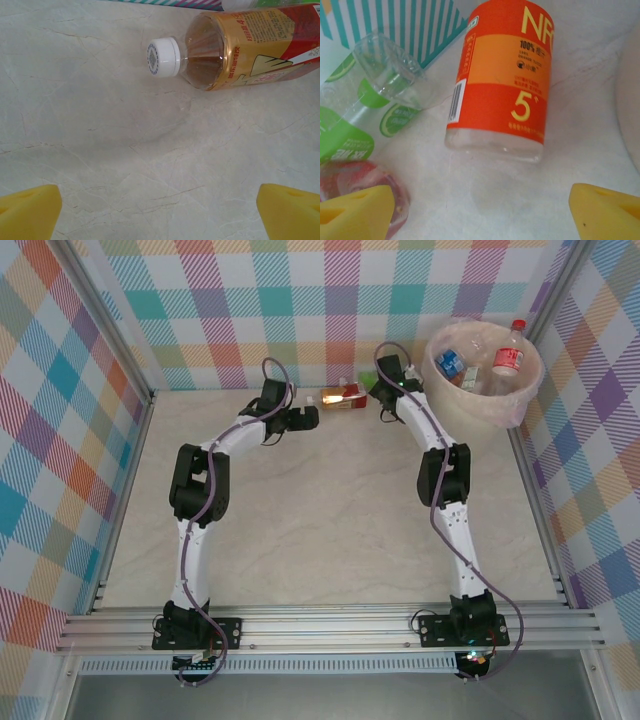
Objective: Put the plastic bottles in the bin
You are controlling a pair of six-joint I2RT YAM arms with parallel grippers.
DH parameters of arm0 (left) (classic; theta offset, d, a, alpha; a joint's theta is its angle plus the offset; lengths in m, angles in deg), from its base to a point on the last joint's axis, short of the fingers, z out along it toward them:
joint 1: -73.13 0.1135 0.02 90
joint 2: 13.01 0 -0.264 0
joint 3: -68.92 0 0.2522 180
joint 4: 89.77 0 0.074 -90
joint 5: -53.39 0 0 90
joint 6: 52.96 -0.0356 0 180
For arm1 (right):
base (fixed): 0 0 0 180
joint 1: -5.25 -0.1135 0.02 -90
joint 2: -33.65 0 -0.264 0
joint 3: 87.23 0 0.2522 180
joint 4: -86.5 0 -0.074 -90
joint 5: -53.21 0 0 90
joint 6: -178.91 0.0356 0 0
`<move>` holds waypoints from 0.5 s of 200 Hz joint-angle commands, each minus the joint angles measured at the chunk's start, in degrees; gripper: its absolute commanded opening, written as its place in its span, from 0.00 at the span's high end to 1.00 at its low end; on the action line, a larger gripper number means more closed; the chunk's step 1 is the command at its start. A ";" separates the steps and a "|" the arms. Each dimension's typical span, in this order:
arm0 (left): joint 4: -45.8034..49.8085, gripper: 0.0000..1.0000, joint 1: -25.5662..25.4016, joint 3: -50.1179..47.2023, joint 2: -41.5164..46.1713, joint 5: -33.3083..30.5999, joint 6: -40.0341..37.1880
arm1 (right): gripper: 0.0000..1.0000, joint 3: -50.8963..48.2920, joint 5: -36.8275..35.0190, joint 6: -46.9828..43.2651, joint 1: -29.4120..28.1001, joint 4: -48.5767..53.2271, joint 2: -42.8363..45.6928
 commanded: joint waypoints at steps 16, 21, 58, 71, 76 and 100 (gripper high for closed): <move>-0.60 0.00 1.03 3.12 -1.61 0.79 -0.79 | 0.12 6.26 -0.39 -1.58 1.70 2.25 -5.11; -0.51 0.00 1.19 3.37 -1.82 0.88 -0.79 | 0.13 6.23 -0.32 -1.41 1.92 1.97 -5.30; 0.41 0.00 1.96 6.24 -4.28 2.15 -0.78 | 0.18 6.89 1.70 -0.96 3.36 -1.94 -6.71; 0.94 0.00 2.17 7.52 -5.15 2.62 -0.70 | 0.20 8.24 2.15 -1.12 3.68 -2.65 -7.71; 1.12 0.00 2.26 8.01 -5.45 2.80 -0.70 | 0.21 8.63 2.40 -1.09 3.77 -2.90 -7.98; 1.59 0.00 2.53 9.46 -6.30 3.56 -0.79 | 0.29 8.52 3.24 -2.20 4.16 -4.89 -8.07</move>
